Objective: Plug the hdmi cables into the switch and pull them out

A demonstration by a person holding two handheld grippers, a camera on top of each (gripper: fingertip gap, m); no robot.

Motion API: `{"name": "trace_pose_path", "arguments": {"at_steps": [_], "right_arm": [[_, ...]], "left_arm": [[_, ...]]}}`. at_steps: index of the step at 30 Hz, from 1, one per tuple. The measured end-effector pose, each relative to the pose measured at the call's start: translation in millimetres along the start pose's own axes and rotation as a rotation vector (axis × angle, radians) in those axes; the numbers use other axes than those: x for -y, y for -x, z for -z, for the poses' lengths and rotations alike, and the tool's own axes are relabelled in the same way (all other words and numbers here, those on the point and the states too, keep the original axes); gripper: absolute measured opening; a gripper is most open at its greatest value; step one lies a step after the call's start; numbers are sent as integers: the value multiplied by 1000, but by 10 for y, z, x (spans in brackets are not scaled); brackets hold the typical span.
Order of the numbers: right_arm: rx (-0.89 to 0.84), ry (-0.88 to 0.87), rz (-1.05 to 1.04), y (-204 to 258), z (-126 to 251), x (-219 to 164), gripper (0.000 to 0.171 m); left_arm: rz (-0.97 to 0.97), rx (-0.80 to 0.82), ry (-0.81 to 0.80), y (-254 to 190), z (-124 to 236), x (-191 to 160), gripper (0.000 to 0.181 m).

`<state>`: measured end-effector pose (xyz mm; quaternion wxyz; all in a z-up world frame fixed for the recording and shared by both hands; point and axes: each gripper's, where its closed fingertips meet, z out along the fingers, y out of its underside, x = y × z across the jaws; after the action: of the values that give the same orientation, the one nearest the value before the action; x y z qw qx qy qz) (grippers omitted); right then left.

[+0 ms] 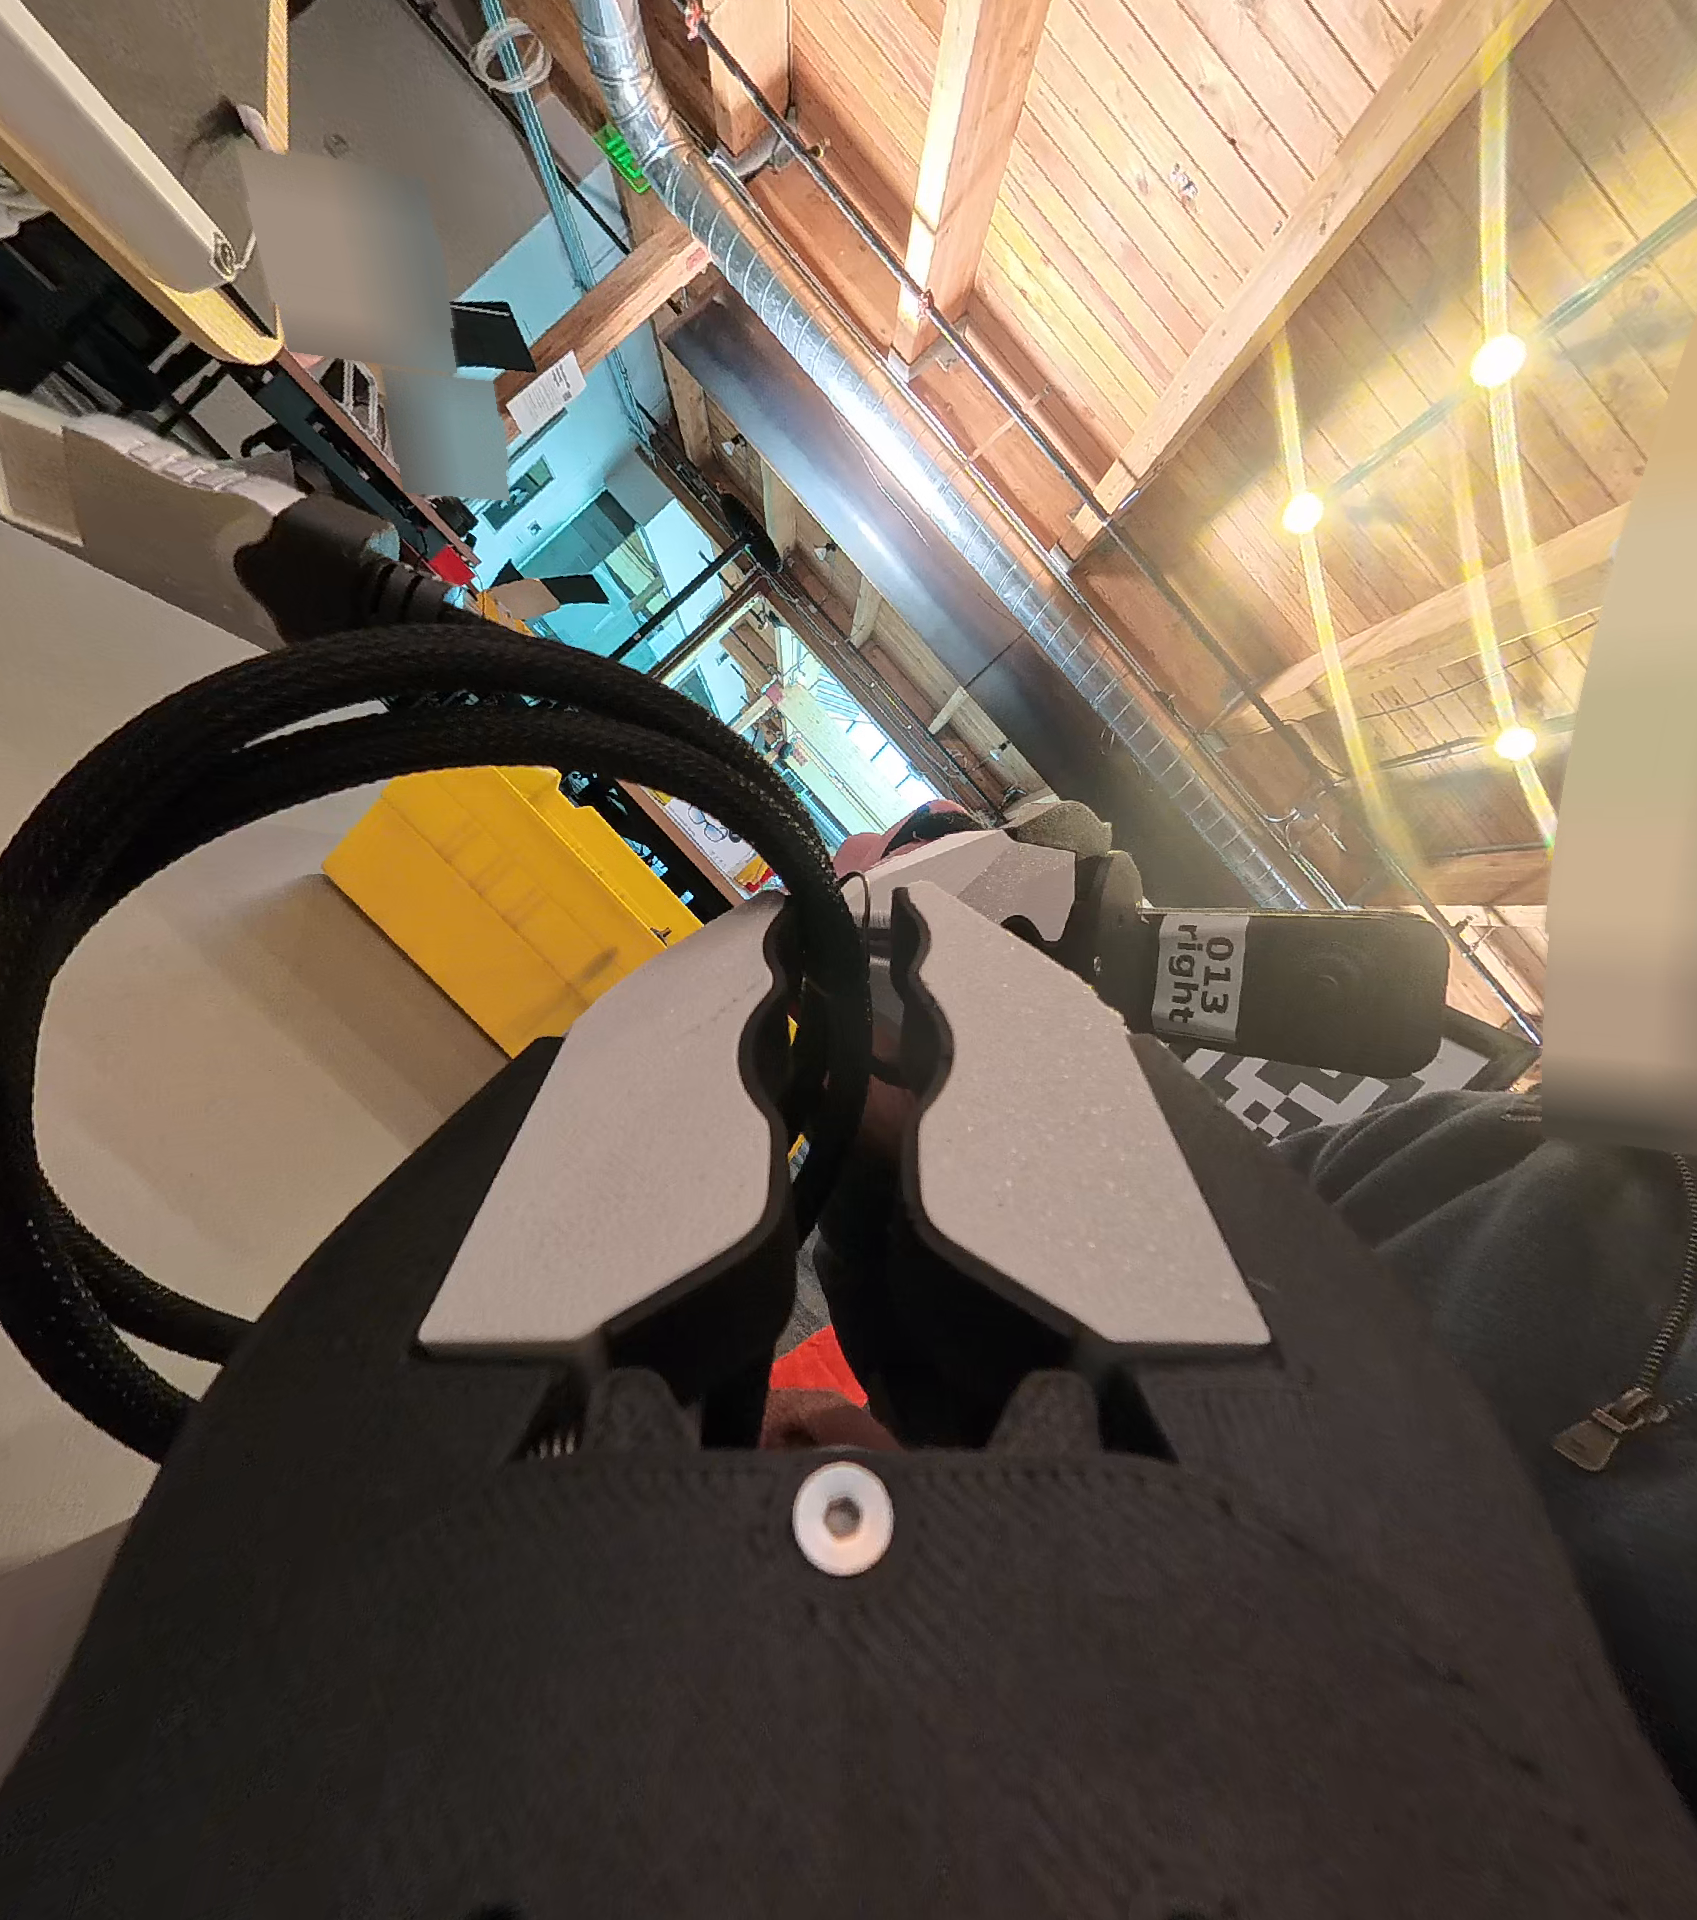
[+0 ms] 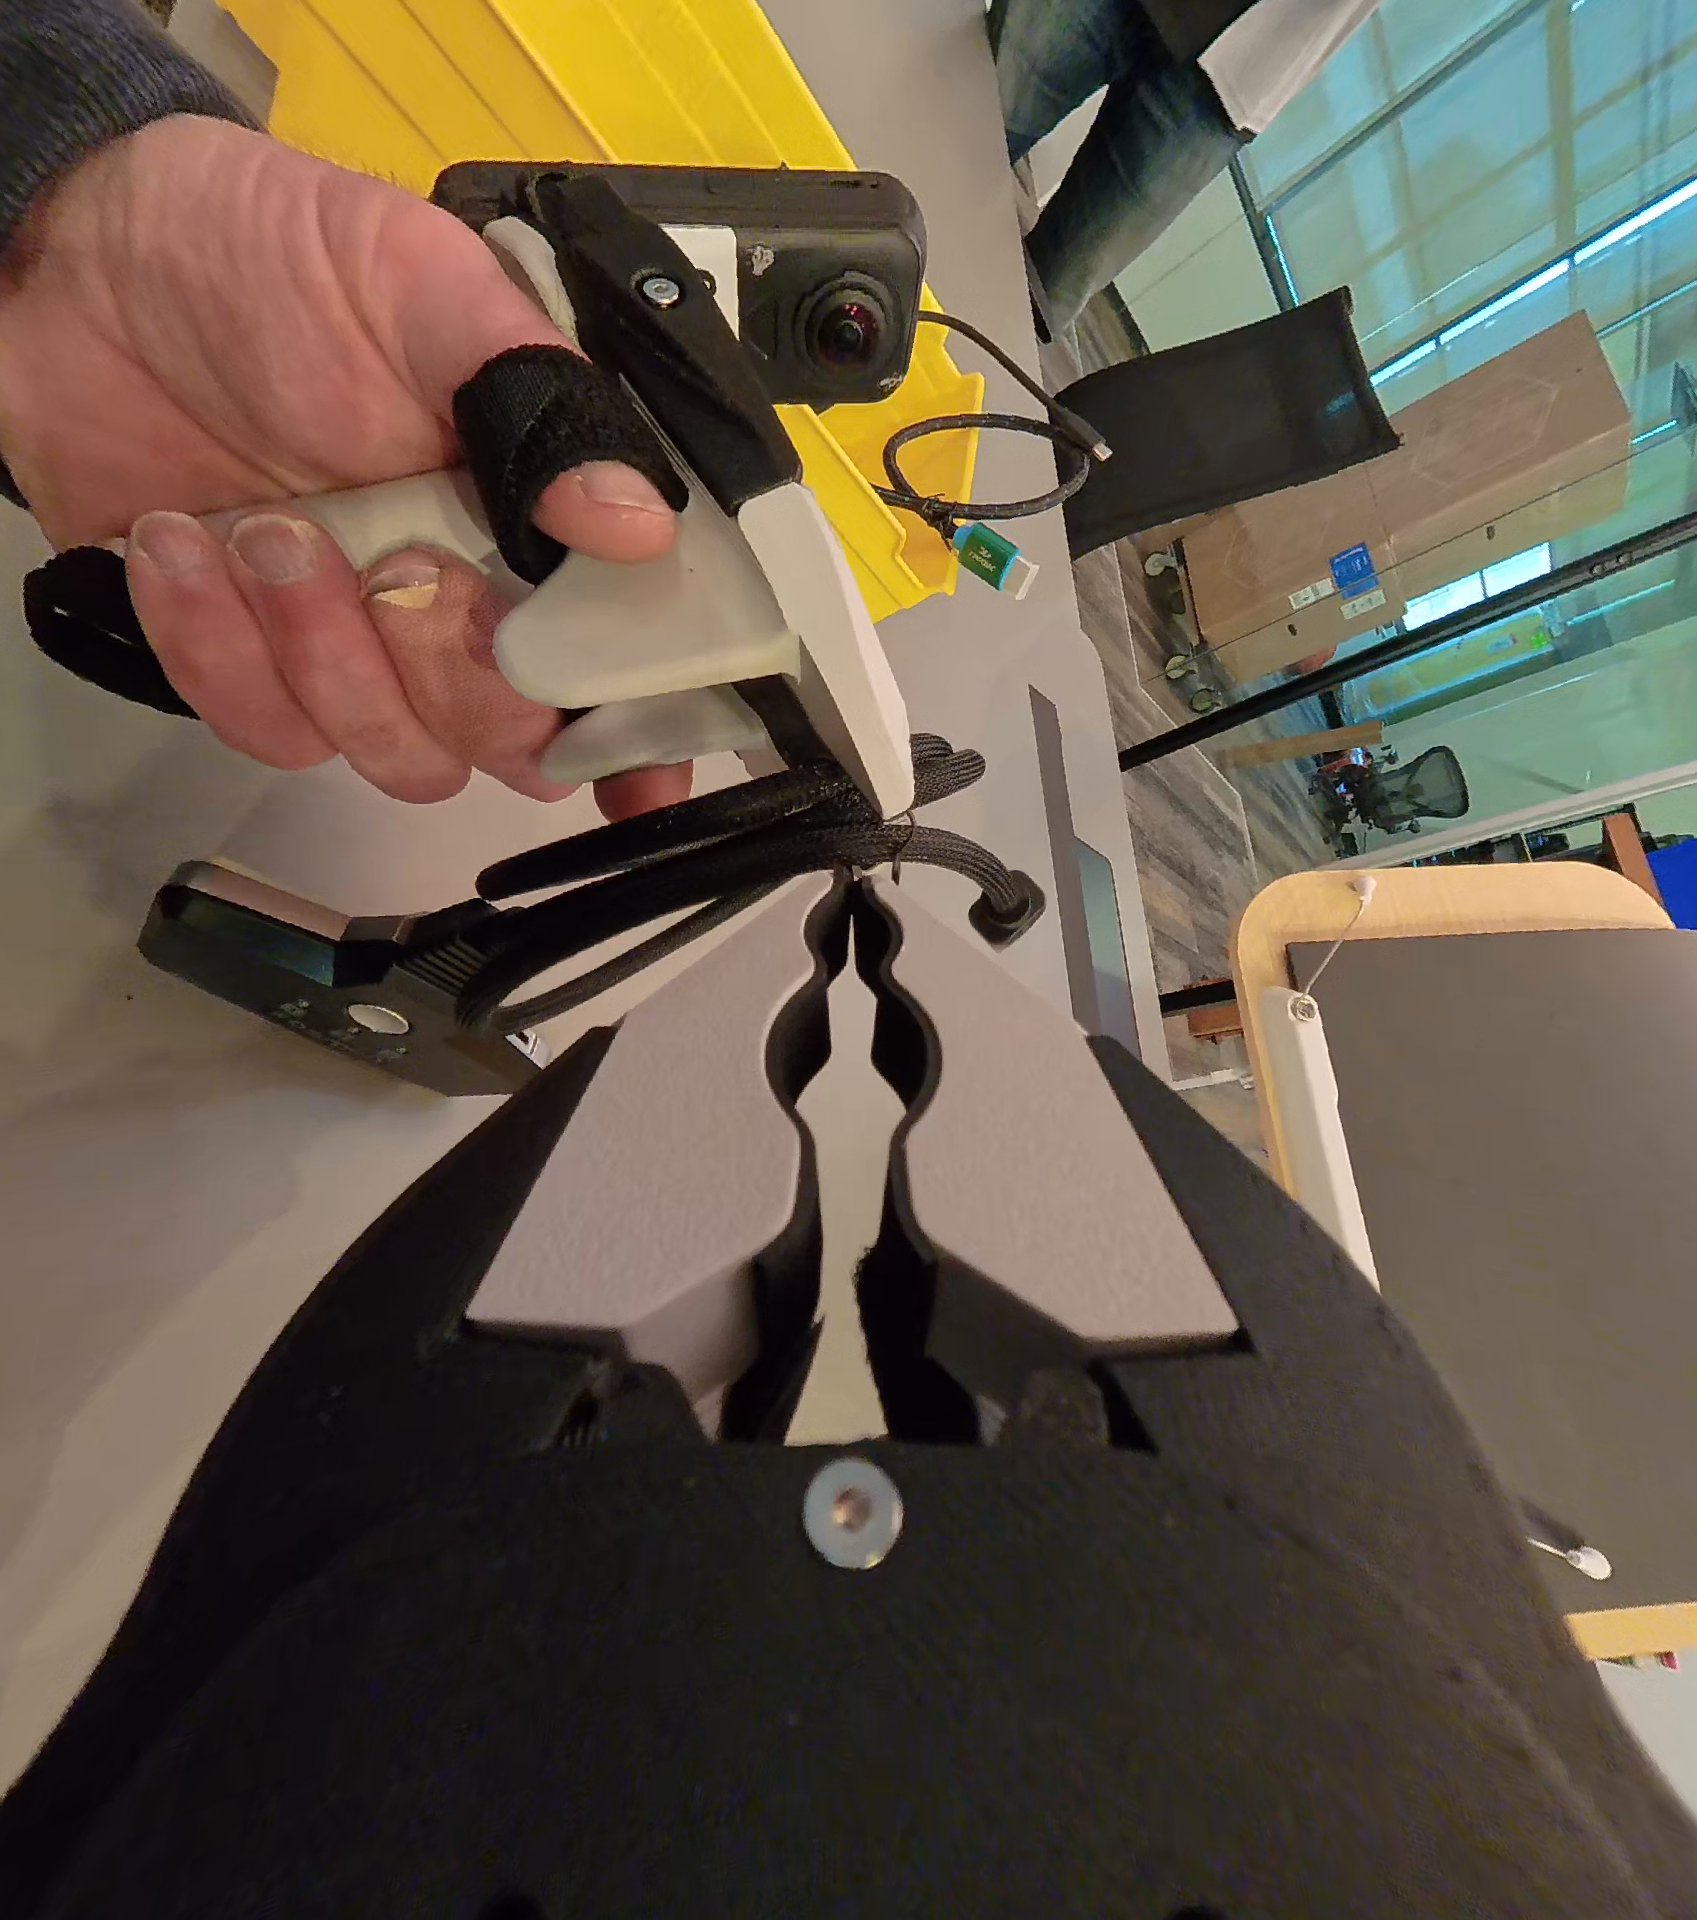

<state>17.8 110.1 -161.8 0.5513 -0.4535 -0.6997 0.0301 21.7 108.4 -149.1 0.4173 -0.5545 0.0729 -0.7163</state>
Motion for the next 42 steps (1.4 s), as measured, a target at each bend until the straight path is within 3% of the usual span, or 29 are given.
{"name": "trace_pose_path", "arguments": {"at_steps": [42], "right_arm": [[16, 49, 4, 19, -55, 27, 0]], "left_arm": [[-59, 6, 7, -35, 56, -53, 28]]}}
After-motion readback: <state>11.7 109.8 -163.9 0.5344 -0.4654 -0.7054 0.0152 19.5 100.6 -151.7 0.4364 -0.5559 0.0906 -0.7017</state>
